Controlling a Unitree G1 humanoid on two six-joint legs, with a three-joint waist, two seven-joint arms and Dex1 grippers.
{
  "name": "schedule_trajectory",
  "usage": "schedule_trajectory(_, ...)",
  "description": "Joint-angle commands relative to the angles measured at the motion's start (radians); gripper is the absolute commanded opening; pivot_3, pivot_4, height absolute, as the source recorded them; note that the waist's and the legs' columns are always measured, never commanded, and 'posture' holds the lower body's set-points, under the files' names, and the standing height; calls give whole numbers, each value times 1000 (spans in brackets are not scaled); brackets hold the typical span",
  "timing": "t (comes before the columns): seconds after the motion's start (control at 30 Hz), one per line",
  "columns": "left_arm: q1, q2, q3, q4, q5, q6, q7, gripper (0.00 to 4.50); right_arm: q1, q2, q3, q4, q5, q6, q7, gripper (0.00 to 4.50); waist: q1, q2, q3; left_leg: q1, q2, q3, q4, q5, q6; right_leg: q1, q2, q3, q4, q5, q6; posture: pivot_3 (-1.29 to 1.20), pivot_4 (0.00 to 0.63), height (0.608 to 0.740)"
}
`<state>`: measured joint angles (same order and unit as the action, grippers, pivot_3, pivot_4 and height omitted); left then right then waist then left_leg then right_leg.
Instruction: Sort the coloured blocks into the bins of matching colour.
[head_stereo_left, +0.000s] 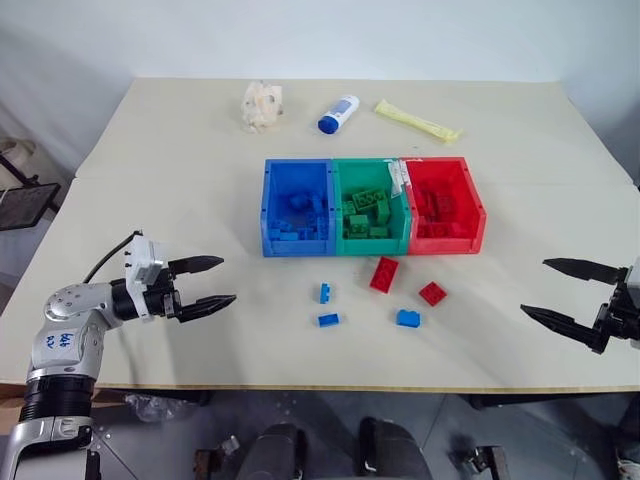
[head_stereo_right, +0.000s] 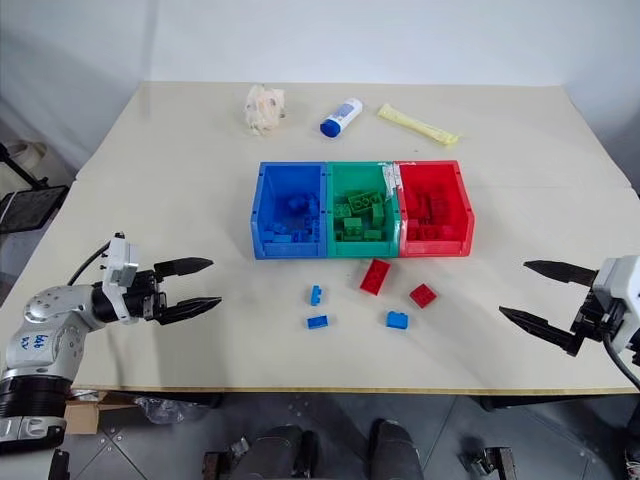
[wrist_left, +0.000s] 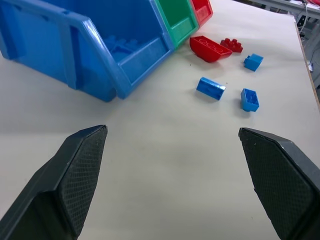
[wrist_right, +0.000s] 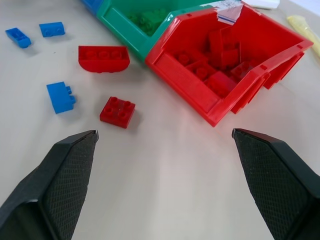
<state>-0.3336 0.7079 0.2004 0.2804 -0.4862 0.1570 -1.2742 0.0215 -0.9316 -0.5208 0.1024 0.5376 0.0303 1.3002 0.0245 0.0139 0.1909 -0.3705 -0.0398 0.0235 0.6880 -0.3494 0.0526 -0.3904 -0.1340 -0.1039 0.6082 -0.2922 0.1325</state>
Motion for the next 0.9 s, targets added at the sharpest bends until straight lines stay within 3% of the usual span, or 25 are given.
schedule_trajectory(0.03, -12, 1, 14, -17, -23, 6, -11, 4472, -10, -10, -28, -32, 19, 11, -13, 4500, -1, 0, 0, 0, 0, 0, 0, 0, 0, 0, 0, 0, 0, 0, 0, 0, 150, 740)
schedule_trajectory(0.37, -6, -15, 8, -44, -9, 6, 21, 4472, 2, -30, -30, -50, 1, 65, -47, 4500, 0, 0, 0, 0, 0, 0, 0, 0, 0, 0, 1, 0, 0, 0, 0, 0, 150, 740)
schedule_trajectory(0.7, -15, -28, -11, -8, -12, -49, -65, 4472, 195, -95, -207, -60, -1, 95, 22, 4500, 1, 0, 0, 0, 0, 1, 0, 0, 0, 1, 1, 0, -1, 0, 0, 0, 150, 740)
schedule_trajectory(0.9, 8, -32, -18, -47, -26, -41, -94, 4472, 187, -111, -175, -152, 3, 141, 20, 4500, -2, 0, 0, 1, 1, 1, 0, 0, 0, 0, 0, 1, 0, 0, 0, 0, 150, 740)
